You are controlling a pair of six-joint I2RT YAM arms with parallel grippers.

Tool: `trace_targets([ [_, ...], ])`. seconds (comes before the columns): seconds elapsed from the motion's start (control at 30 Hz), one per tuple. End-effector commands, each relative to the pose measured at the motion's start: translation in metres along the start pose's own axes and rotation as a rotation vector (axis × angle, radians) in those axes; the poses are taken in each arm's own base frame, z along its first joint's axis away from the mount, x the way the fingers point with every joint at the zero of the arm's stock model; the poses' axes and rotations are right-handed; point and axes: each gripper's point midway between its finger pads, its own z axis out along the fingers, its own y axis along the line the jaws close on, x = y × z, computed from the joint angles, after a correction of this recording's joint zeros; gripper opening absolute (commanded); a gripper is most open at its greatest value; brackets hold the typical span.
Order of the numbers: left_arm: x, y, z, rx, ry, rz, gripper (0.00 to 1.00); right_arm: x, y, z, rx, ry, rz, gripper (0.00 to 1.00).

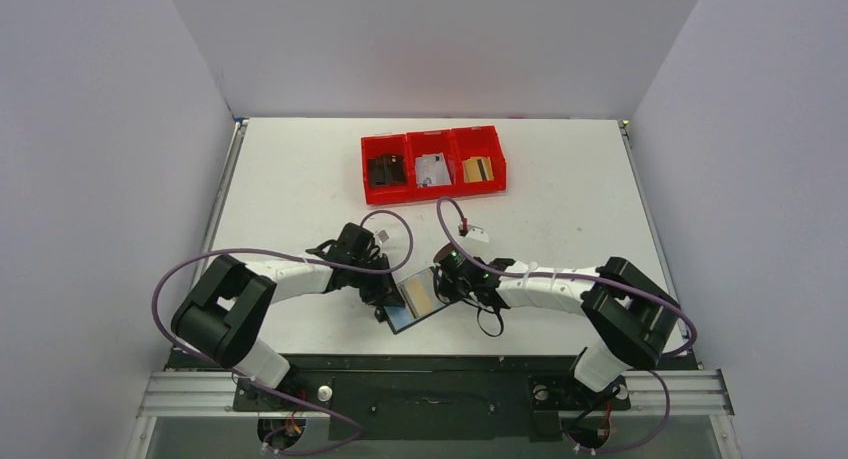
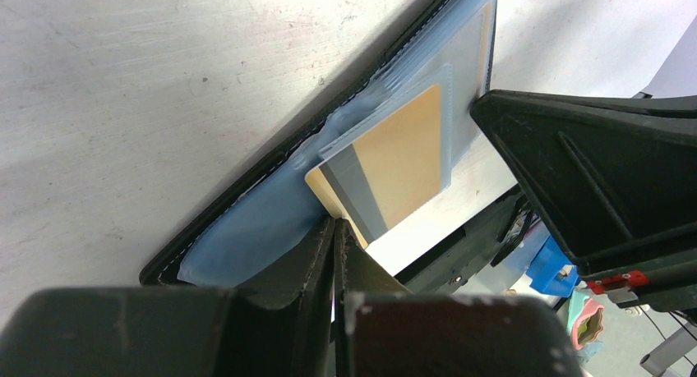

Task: Take the credit cards out of the card holder
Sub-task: Remove the credit card from the card holder.

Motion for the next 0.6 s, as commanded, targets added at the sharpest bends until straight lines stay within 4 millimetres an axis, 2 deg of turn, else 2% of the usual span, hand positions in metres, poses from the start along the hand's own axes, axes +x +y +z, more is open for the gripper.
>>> trace_targets([
  [0.0,-0.004,0.015,-0.006,-0.084,-0.021,0.021,0.00,0.028,-0.084,0.006,0.271,0.081,-0.085,0.00],
  [0.27,-0.007,0.013,-0.016,-0.096,-0.039,0.028,0.00,0.027,-0.086,0.006,0.272,0.079,-0.082,0.00],
  [0.57,-0.009,0.005,-0.027,-0.074,-0.052,0.042,0.00,0.024,-0.079,0.006,0.251,0.075,-0.086,0.00],
])
